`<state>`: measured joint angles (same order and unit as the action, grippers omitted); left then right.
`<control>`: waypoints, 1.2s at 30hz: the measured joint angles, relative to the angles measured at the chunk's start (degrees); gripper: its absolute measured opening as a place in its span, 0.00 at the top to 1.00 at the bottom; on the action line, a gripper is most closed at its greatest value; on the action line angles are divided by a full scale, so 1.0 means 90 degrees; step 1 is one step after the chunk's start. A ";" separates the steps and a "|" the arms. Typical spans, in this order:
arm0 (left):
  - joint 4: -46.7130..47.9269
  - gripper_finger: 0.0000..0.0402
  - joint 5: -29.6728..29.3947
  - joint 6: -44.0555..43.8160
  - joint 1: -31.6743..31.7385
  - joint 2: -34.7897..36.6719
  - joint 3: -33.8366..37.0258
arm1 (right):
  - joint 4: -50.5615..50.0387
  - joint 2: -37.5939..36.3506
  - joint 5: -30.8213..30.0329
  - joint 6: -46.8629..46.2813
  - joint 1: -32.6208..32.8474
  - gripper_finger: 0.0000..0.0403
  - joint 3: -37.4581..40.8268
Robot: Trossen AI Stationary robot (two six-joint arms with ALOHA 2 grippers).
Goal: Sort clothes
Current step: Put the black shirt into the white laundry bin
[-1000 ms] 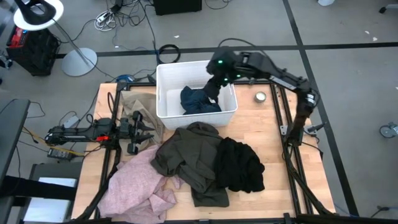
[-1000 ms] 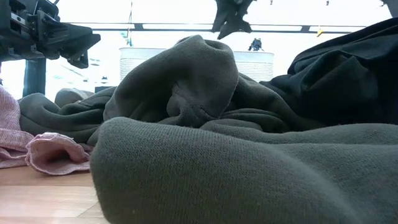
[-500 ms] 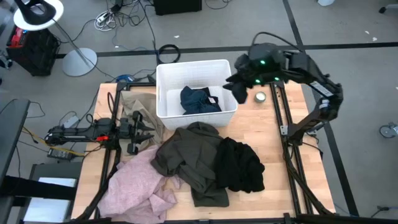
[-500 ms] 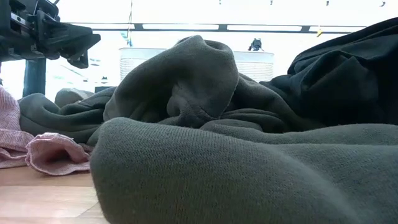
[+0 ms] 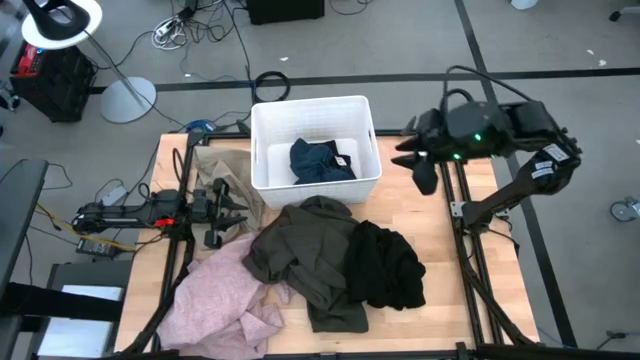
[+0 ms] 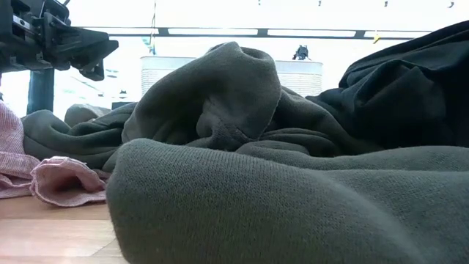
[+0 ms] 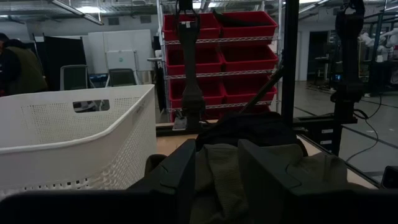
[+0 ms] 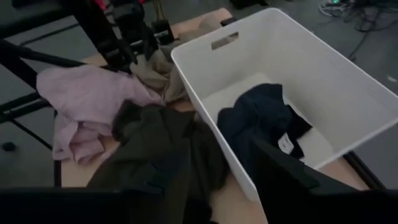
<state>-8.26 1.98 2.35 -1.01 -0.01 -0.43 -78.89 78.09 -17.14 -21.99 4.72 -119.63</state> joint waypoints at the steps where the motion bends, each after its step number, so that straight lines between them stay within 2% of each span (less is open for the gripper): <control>1: -0.0001 0.69 0.0000 -0.0001 0.0001 0.0000 0.0001 | -0.0081 -0.0030 -0.0138 -0.0103 0.0144 0.59 0.0000; 10: -0.0001 0.69 0.0000 0.0000 0.0002 0.0000 0.0000 | -0.0792 -0.0175 -0.1421 -0.1287 0.1558 0.59 0.0116; 17: -0.0001 0.69 0.0000 -0.0001 0.0001 0.0001 0.0000 | -0.0825 -0.0439 -0.2124 -0.2453 0.2579 0.59 0.1241; 25: -0.0001 0.69 0.0000 0.0000 0.0001 0.0000 0.0001 | -0.0341 -0.0557 -0.2101 -0.4006 0.3355 0.59 0.2942; 32: -0.0001 0.69 0.0000 0.0000 0.0001 0.0000 0.0000 | 0.0342 -0.0552 -0.1513 -0.4794 0.3666 0.59 0.4172; 36: -0.0001 0.69 0.0000 0.0000 0.0000 0.0000 0.0002 | 0.0883 -0.0555 -0.1336 -0.4905 0.3795 0.59 0.4722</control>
<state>-8.27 1.98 2.35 -1.02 -0.01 -0.40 -70.95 73.10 -29.16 -66.13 38.88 -77.14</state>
